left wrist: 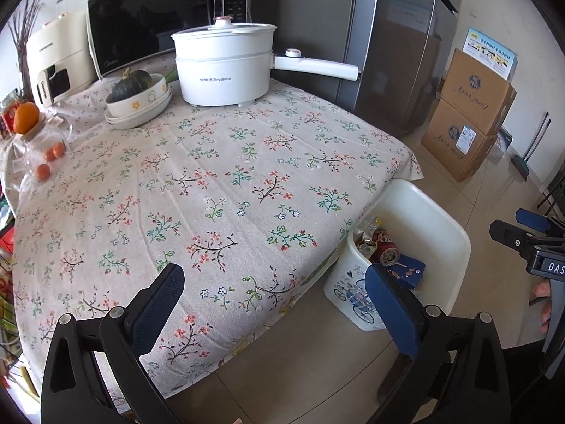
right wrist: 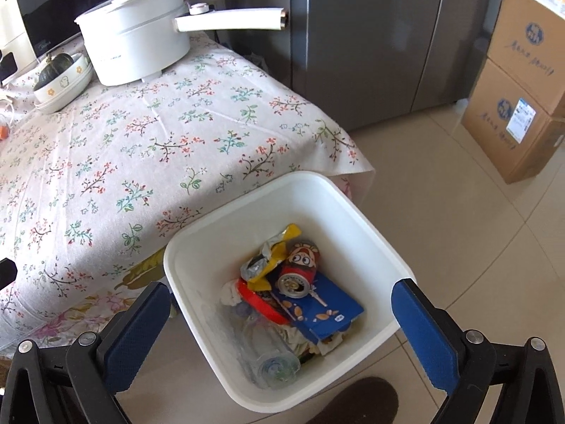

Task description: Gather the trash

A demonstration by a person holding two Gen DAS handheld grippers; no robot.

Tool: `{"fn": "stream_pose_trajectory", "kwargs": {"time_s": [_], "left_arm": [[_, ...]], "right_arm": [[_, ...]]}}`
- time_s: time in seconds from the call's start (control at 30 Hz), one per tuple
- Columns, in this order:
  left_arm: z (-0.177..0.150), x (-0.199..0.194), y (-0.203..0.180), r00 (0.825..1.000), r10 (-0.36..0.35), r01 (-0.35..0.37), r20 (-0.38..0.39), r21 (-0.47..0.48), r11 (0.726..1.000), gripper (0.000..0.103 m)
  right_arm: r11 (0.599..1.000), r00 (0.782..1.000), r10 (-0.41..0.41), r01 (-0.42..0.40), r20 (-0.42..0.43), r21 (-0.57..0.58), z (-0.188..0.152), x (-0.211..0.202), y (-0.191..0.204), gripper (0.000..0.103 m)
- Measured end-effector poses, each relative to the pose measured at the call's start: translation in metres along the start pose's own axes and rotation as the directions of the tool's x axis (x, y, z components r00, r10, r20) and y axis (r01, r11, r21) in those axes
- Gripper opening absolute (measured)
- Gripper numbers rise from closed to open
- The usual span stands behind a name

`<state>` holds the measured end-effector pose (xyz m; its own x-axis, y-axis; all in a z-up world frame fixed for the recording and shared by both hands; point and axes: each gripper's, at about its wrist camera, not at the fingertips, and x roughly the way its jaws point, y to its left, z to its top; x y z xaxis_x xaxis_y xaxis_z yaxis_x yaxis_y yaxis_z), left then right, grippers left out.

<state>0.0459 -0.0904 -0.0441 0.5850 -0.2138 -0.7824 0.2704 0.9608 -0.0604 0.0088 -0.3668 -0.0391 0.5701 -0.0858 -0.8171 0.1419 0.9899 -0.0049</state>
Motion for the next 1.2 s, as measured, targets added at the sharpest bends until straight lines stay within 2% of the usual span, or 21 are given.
{"fn": "stream_pose_trajectory", "kwargs": {"time_s": [0.2,0.43,0.57,0.77,0.93,1.2], "left_arm": [[-0.007,-0.033,0.006,0.997,0.034,-0.031,0.071,-0.048,0.998,0.103],[-0.011,-0.068,0.009,0.981,0.099,-0.089,0.167,-0.066,0.994,0.103],[-0.013,-0.081,0.008,0.972,0.130,-0.118,0.195,-0.076,0.990,0.103],[-0.016,-0.092,0.004,0.967,0.128,-0.116,0.222,-0.068,0.991,0.103],[-0.021,-0.092,0.001,0.964,0.136,-0.124,0.230,-0.067,0.990,0.103],[-0.024,-0.090,-0.003,0.963,0.136,-0.125,0.233,-0.062,0.990,0.103]], "right_arm": [[1.000,0.998,0.000,0.001,0.066,-0.013,-0.007,-0.028,0.014,0.103],[0.999,0.987,-0.008,0.014,0.160,-0.032,-0.023,-0.060,0.038,0.103],[0.999,0.975,-0.033,0.042,0.219,-0.034,-0.031,-0.075,0.047,0.103],[0.996,0.952,-0.075,0.088,0.297,-0.030,-0.036,-0.092,0.055,0.103],[0.995,0.946,-0.068,0.087,0.316,-0.048,-0.034,-0.095,0.061,0.103],[0.994,0.952,-0.073,0.092,0.298,-0.050,-0.037,-0.089,0.062,0.103]]}}
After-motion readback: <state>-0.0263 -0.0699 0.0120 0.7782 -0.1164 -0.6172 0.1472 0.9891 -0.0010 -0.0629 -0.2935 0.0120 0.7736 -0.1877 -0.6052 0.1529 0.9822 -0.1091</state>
